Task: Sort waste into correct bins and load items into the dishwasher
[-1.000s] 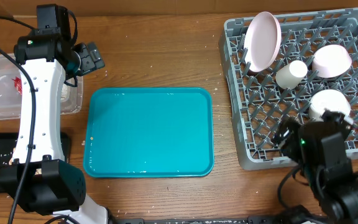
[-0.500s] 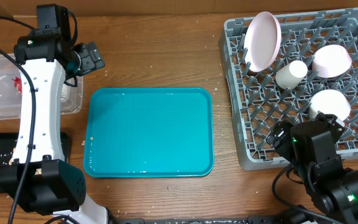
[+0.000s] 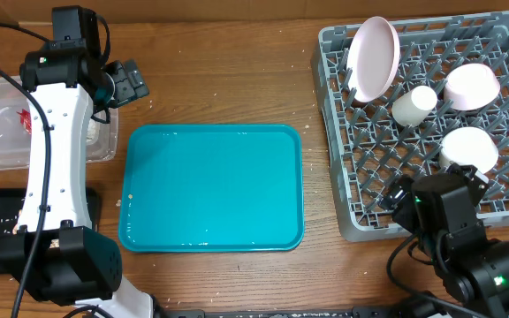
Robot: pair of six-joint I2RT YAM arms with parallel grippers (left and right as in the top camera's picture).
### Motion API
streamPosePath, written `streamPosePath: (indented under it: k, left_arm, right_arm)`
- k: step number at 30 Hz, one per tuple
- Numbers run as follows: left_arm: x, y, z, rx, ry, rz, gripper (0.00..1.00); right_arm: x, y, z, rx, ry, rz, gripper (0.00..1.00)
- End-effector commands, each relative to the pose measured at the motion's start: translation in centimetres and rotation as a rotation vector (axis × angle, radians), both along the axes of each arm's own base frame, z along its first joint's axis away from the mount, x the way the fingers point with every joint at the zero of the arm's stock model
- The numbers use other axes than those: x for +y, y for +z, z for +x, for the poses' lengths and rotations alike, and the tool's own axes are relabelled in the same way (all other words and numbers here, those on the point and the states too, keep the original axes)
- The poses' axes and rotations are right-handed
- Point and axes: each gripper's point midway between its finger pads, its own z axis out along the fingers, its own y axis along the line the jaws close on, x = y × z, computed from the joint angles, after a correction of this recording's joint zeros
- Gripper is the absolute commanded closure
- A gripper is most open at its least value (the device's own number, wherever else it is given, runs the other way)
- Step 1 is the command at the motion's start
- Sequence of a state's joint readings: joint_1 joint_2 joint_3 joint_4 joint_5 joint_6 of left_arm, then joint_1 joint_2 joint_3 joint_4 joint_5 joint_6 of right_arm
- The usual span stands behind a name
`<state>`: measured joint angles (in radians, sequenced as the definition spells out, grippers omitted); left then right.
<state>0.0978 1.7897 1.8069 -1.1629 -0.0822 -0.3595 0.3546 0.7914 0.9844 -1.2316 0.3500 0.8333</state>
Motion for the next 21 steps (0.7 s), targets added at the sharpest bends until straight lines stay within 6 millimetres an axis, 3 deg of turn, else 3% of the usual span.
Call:
streamPosePath:
  k: [1, 9, 16, 21]
  left_arm:
    - [-0.3, 0.5, 0.1, -0.012, -0.026, 0.005, 0.00]
    - [-0.3, 0.5, 0.1, -0.012, -0.026, 0.005, 0.00]
    - [-0.3, 0.5, 0.1, -0.012, -0.026, 0.005, 0.00]
    - [-0.3, 0.5, 0.1, -0.012, -0.026, 0.005, 0.00]
  right_arm:
    - [-0.6, 0.3, 0.3, -0.067, 0.023, -0.017, 0.00]
    - [1.1, 0.2, 3.2, -0.431, 0.308, -0.081, 0.00]
    - [1.8, -0.8, 4.5, -0.667, 0.421, -0.159, 0.00]
    - [1.8, -1.4, 5.2, -0.770, 0.411, -0.175, 0.00]
